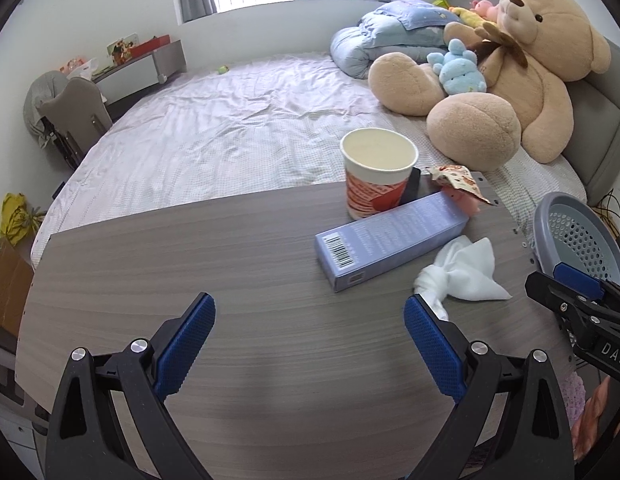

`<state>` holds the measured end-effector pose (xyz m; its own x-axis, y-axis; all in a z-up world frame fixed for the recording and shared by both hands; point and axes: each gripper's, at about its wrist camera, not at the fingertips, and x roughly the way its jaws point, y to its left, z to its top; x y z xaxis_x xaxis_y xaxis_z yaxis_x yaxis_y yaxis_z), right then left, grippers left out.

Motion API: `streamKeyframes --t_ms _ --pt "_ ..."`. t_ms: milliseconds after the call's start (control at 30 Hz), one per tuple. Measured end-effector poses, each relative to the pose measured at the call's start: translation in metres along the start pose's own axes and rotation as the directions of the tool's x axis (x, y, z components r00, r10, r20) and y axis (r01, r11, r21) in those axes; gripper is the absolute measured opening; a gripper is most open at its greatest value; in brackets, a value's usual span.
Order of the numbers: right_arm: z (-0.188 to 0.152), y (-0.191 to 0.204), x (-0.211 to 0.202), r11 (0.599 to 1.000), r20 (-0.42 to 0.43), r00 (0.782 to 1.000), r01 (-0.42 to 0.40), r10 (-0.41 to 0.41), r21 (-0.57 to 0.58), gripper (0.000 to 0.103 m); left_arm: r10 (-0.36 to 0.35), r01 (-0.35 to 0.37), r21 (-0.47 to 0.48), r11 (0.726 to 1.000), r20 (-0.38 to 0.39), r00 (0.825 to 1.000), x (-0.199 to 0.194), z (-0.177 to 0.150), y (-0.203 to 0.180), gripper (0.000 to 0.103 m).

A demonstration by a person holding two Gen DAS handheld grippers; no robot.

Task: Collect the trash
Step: 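Move the right gripper toward the white knotted tissue on the table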

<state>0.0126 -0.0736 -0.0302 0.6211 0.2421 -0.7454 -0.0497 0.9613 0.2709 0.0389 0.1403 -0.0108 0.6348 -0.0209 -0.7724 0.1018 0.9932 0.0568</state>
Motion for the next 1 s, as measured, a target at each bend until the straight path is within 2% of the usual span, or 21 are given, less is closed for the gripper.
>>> streamKeyframes --t_ms 633,767,1000 --pt "0.004 0.057 0.046 0.997 -0.053 0.996 0.069 -0.071 -0.035 0.067 -0.012 0.011 -0.041 0.999 -0.013 1.0 0.025 -0.012 0.054 0.094" --pt "0.007 0.07 0.055 0.993 -0.051 0.992 0.114 -0.116 -0.039 0.067 -0.027 0.027 -0.055 0.998 -0.004 1.0 0.025 -0.014 0.063 0.094" --pt "0.014 0.079 0.077 0.973 -0.065 0.971 0.229 -0.229 -0.018 0.067 -0.058 0.058 -0.067 0.996 0.002 0.998 0.024 -0.017 0.067 0.094"
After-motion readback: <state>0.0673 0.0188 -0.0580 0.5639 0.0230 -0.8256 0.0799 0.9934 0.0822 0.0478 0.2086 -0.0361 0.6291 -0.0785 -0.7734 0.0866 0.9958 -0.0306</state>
